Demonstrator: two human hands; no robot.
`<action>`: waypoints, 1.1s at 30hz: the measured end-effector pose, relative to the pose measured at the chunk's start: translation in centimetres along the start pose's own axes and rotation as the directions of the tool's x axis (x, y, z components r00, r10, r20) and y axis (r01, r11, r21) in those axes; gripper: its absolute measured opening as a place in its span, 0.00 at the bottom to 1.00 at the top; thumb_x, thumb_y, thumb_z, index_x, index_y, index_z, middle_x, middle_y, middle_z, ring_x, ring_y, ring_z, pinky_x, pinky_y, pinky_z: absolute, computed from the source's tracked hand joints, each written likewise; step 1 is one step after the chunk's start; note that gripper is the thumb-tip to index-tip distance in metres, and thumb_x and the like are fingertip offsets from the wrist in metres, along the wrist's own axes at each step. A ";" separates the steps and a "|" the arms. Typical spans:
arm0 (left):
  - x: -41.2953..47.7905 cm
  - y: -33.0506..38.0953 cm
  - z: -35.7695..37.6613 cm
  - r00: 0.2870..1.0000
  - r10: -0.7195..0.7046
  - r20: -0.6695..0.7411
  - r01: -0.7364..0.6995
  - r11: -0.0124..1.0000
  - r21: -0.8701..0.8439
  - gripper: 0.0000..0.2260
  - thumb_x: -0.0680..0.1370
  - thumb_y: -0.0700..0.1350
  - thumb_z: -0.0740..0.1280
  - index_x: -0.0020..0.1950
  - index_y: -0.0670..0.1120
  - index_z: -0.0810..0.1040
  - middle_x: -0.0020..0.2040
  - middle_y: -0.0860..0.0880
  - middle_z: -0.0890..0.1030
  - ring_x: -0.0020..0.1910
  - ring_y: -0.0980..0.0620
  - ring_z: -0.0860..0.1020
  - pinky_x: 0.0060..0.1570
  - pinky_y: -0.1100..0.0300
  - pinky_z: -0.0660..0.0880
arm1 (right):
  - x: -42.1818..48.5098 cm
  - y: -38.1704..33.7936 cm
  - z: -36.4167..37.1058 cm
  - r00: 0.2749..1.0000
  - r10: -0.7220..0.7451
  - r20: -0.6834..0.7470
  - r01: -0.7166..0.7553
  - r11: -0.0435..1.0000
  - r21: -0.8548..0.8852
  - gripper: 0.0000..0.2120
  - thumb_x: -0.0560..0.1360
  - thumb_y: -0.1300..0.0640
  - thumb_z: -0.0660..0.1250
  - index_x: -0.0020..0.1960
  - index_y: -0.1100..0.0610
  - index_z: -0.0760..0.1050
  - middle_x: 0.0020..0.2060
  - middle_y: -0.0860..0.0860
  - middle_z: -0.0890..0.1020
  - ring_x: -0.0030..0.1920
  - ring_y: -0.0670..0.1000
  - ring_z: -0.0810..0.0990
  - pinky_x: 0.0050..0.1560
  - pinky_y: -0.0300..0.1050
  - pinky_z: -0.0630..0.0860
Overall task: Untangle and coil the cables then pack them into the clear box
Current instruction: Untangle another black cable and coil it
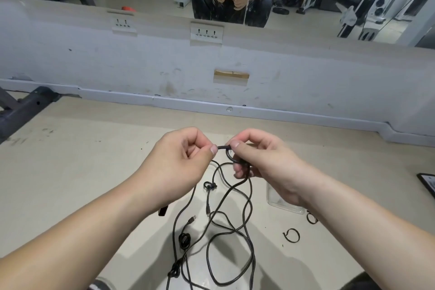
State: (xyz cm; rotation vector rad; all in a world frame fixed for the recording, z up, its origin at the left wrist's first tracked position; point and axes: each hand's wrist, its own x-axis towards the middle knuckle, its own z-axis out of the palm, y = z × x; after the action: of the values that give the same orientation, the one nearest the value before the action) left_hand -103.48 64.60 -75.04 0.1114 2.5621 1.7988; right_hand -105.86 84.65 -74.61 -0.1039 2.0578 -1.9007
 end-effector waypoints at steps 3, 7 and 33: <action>-0.6 -0.4 1.0 1.000 0.008 -0.010 -0.008 1.000 -0.023 0.09 0.82 0.45 0.70 0.42 0.46 0.77 0.25 0.55 0.67 0.23 0.55 0.63 0.24 0.63 0.61 | -0.7 0.2 0.9 0.997 -0.020 0.068 0.014 0.996 0.086 0.03 0.80 0.59 0.70 0.47 0.57 0.81 0.37 0.57 0.80 0.35 0.54 0.81 0.41 0.44 0.79; -0.3 -0.1 1.0 0.994 -0.097 0.050 0.101 0.991 -0.087 0.04 0.81 0.46 0.70 0.55 0.51 0.77 0.30 0.47 0.75 0.26 0.52 0.72 0.28 0.57 0.72 | -0.9 0.0 1.4 0.996 0.015 0.088 -0.022 0.997 0.080 0.09 0.83 0.56 0.65 0.52 0.60 0.81 0.39 0.58 0.82 0.38 0.54 0.82 0.45 0.49 0.74; 0.1 0.6 0.0 0.978 -0.151 0.144 0.182 0.956 -0.230 0.08 0.86 0.45 0.62 0.53 0.42 0.77 0.41 0.42 0.83 0.34 0.49 0.80 0.33 0.56 0.78 | 0.6 1.2 -0.9 0.985 -0.142 0.103 0.173 0.869 -0.463 0.28 0.79 0.64 0.65 0.74 0.41 0.70 0.65 0.43 0.79 0.64 0.41 0.78 0.65 0.46 0.76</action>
State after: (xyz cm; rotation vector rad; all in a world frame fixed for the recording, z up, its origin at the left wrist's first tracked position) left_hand -103.49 64.79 -74.46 0.0045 2.1763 1.9532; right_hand -106.47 85.46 -75.85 -0.4577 2.4874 -1.4083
